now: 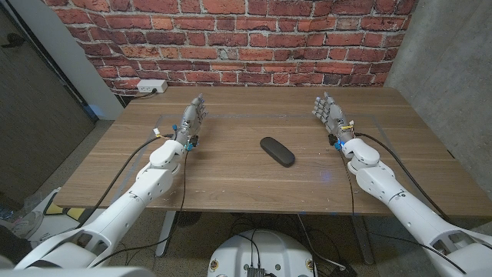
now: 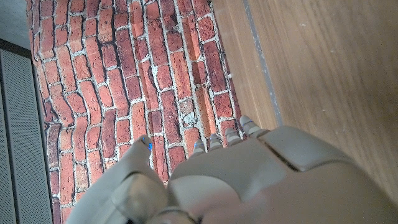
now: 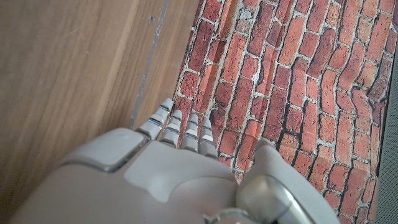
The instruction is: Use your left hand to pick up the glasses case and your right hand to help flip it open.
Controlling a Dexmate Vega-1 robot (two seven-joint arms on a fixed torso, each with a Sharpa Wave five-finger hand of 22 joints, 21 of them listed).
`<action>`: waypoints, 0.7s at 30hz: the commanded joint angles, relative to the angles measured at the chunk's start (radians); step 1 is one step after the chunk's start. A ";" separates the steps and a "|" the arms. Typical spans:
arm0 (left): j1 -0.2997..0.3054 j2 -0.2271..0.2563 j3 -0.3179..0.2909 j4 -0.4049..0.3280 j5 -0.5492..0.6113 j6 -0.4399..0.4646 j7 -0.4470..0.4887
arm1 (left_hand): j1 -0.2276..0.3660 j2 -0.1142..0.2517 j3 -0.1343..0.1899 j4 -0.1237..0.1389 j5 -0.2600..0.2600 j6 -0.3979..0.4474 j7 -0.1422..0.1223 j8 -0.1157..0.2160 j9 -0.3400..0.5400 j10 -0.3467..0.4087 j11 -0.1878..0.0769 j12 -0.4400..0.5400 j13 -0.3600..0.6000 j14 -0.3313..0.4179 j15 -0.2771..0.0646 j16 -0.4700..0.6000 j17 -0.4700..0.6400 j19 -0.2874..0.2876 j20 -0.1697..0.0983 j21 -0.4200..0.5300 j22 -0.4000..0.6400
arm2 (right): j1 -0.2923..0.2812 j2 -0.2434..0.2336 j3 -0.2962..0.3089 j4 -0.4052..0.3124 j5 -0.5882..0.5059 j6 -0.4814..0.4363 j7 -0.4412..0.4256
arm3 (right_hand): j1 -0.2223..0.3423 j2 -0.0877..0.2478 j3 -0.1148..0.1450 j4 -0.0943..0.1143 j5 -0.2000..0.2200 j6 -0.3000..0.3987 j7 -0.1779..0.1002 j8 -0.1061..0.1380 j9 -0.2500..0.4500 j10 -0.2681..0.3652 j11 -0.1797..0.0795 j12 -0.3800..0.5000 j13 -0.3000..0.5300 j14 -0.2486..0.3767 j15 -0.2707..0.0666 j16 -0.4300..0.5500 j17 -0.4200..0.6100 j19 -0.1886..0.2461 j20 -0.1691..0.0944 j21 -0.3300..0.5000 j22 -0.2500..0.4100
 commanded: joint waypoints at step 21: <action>-0.074 0.054 0.027 -0.075 0.437 0.053 -0.104 | 0.119 0.003 0.048 -0.062 -0.011 -0.067 -0.003 0.025 0.007 -0.050 0.004 0.026 0.008 0.044 -0.004 0.034 0.010 0.013 0.040 0.031 0.006 | -0.104 0.170 0.239 -0.103 -0.185 -0.148 0.097 | 0.059 0.024 0.041 -0.027 0.006 0.071 -0.001 0.023 0.003 0.089 0.021 0.026 0.003 0.080 0.002 0.005 0.004 0.017 -0.010 -0.004 0.008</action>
